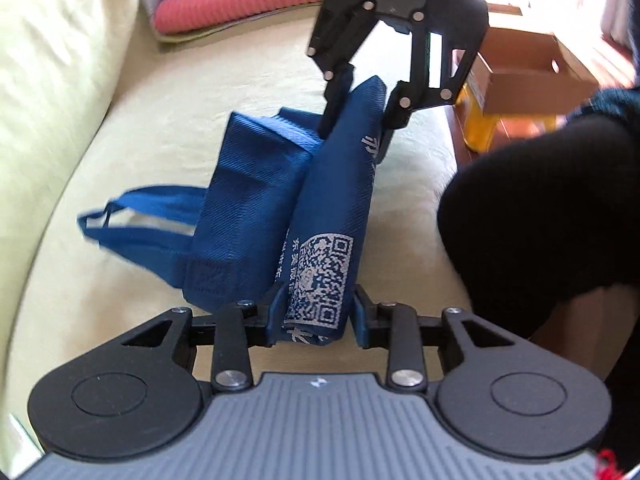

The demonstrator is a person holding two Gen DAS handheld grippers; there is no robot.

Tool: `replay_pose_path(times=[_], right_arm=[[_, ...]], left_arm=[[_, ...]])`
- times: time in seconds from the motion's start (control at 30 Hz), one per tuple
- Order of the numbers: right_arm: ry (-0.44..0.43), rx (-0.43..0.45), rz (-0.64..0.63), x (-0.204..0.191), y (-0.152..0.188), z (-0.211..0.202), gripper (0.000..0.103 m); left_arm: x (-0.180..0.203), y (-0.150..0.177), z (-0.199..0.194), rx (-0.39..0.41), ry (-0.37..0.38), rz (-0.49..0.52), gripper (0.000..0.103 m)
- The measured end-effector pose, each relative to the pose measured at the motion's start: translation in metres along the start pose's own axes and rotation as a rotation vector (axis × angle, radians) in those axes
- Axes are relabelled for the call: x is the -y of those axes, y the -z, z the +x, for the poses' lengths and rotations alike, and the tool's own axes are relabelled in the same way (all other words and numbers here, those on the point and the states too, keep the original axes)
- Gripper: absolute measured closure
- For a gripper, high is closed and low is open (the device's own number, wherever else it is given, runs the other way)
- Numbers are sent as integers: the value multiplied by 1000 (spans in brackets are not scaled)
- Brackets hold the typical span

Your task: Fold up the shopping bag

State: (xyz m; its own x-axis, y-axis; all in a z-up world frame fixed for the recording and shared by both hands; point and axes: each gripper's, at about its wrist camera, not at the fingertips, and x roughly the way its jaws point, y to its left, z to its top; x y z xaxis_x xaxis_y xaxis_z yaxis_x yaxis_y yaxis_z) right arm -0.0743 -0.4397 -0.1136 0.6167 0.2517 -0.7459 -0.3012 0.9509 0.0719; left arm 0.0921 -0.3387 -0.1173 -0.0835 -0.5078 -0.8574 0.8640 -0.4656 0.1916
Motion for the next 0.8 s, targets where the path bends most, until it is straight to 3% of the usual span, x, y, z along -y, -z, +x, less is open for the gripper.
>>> replay_pose_path(times=[0.13, 0.3, 0.63, 0.8], right_arm=[[-150, -27, 241, 46, -4, 4, 69], [-304, -67, 479, 82, 5, 10, 70], [-404, -115, 755, 114, 6, 30, 70], [-421, -145, 887, 130, 7, 31, 72]], left_arm=[[-23, -3, 1, -7, 35, -137, 66], [-30, -6, 11, -32, 11, -149, 66], [-29, -2, 19, -11, -31, -176, 66], [-20, -2, 16, -40, -127, -133, 66]])
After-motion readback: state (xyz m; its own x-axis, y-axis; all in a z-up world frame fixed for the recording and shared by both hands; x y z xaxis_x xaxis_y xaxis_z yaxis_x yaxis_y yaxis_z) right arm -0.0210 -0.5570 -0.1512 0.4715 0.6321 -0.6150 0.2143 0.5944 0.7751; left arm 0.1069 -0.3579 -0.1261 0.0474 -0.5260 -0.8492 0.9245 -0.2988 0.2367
